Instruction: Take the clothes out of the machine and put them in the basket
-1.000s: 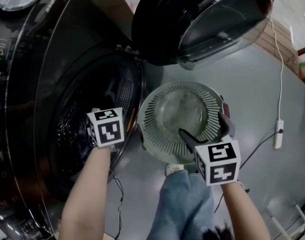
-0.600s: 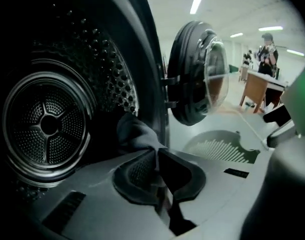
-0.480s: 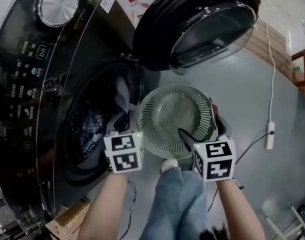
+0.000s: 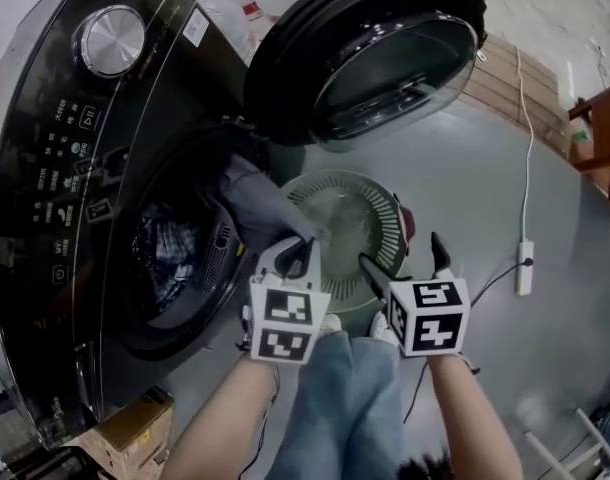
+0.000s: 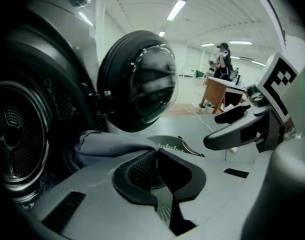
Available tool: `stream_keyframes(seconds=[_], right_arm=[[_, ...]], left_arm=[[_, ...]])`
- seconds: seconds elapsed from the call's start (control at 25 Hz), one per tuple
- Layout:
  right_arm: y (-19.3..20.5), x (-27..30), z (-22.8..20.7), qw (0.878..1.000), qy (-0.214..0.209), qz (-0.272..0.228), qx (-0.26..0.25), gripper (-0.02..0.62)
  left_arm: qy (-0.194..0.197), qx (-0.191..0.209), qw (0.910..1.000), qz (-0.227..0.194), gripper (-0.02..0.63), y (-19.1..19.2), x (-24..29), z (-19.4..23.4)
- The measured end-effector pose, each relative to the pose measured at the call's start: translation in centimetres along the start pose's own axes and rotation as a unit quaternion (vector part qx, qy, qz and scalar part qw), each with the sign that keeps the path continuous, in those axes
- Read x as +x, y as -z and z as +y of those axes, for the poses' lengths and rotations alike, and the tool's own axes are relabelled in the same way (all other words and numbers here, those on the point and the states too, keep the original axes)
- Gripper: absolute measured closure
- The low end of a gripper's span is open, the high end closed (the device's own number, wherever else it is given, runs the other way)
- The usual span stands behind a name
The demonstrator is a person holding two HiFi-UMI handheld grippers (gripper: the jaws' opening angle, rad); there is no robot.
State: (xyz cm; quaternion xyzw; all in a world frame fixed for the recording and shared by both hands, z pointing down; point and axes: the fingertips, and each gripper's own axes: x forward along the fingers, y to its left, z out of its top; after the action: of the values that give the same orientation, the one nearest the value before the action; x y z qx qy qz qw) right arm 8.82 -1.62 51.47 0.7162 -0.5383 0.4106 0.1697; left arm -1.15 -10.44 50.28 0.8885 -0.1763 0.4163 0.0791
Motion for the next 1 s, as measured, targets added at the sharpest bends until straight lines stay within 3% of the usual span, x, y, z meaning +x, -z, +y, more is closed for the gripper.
stream_keyframes(seconds=[0.12, 0.28, 0.36, 0.52, 0.56, 0.64, 0.68, 1.0], right_arm=[[0.9, -0.1, -1.5, 1.0, 0.015, 0.004, 0.015, 0.06], [1.8, -0.2, -3.4, 0.999, 0.036, 0.009, 0.031, 0.06], [2.0, -0.2, -4.2, 0.998, 0.047, 0.01, 0.036, 0.06], [2.2, -0.1, -5.0, 0.998, 0.055, 0.012, 0.04, 0.06], [2.2, -0.1, -5.0, 0.998, 0.055, 0.014, 0.038, 0.06], [2.2, -0.1, -5.0, 0.998, 0.055, 0.016, 0.036, 0.06], [2.3, 0.0, -5.0, 0.998, 0.055, 0.017, 0.036, 0.06], [3.0, 0.4, -4.3, 0.998, 0.051, 0.029, 0.03, 0.06]], left_arm=[[0.071, 0.006, 0.9975, -0.002, 0.592, 0.2, 0.5, -3.3], [0.21, 0.019, 0.9773, -0.023, 0.592, 0.1, 0.0, -8.9], [0.228, 0.037, 0.9729, -0.009, 0.592, 0.9, 0.2, -10.2], [0.171, 0.061, 0.9825, 0.043, 0.592, 3.1, 1.8, -9.0], [0.162, 0.06, 0.9832, 0.059, 0.558, 3.7, 2.1, -8.8], [0.15, 0.046, 0.9841, 0.082, 0.283, 4.6, 2.7, -8.3], [0.14, 0.039, 0.9856, 0.087, 0.245, 4.8, 2.9, -7.9], [0.046, 0.012, 0.9936, 0.103, 0.232, 6.6, 3.7, -1.7]])
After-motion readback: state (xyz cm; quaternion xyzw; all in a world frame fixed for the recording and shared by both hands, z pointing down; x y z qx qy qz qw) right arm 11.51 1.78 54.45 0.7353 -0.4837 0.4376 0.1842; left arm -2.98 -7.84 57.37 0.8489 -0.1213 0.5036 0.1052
